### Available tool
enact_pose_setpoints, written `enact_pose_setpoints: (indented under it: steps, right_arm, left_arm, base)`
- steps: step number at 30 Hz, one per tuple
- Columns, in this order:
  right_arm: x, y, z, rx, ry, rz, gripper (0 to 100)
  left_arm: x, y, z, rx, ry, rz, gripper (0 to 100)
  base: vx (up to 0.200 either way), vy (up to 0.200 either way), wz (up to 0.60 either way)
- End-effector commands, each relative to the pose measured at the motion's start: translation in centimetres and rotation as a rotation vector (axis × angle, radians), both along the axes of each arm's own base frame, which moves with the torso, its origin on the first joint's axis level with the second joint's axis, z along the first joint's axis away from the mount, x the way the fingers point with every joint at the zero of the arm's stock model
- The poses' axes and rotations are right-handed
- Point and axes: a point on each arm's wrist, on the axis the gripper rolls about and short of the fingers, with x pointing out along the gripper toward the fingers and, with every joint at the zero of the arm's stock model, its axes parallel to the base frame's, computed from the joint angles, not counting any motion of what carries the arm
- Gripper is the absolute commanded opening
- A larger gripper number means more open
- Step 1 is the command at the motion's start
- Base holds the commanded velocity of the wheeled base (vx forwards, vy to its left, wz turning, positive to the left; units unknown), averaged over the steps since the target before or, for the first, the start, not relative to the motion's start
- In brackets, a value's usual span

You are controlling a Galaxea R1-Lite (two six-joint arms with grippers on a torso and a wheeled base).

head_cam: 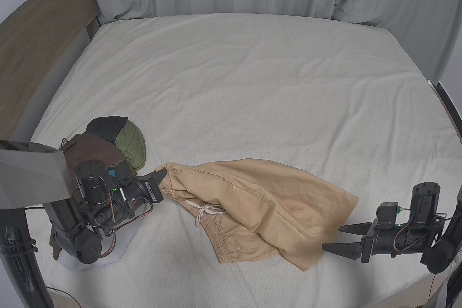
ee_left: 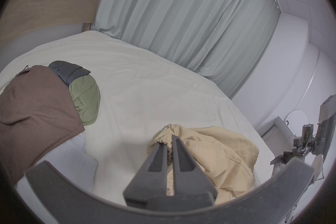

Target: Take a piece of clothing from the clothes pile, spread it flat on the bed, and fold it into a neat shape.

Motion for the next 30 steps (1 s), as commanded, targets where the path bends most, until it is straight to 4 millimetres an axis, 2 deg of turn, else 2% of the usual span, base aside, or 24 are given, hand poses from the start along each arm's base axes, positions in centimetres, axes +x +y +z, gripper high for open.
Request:
enact_pose_setpoints:
  steps: [1, 7, 15, 24, 30]
  right_arm:
    - [-0.1, -0.1, -1.8, -0.025, 0.095, -0.004, 100]
    - [0.3, -0.2, -2.4, -0.028, 0.102, -0.019, 100]
    - [1.4, -0.5, -4.7, -0.039, 0.142, -0.048, 100]
    - [1.4, -0.4, -5.2, -0.052, 0.164, -0.055, 100]
    - [1.5, -0.4, -6.8, -0.069, 0.216, -0.06, 100]
  left_arm:
    - [0.0, 0.0, 0.0, -0.001, -0.003, 0.001, 0]
    - [0.0, 0.0, 0.0, -0.001, -0.003, 0.001, 0]
    - [0.0, 0.0, 0.0, 0.0, -0.001, 0.001, 0]
    - [0.0, 0.0, -0.1, 0.0, 0.002, -0.001, 0]
    - [0.0, 0.0, -0.1, 0.0, 0.0, -0.001, 0]
  base:
    - [0.0, 0.0, 0.0]
    - [0.0, 0.0, 0.0]
    - [0.0, 0.0, 0.0]
    - [0.0, 0.0, 0.0]
    - [0.0, 0.0, 0.0]
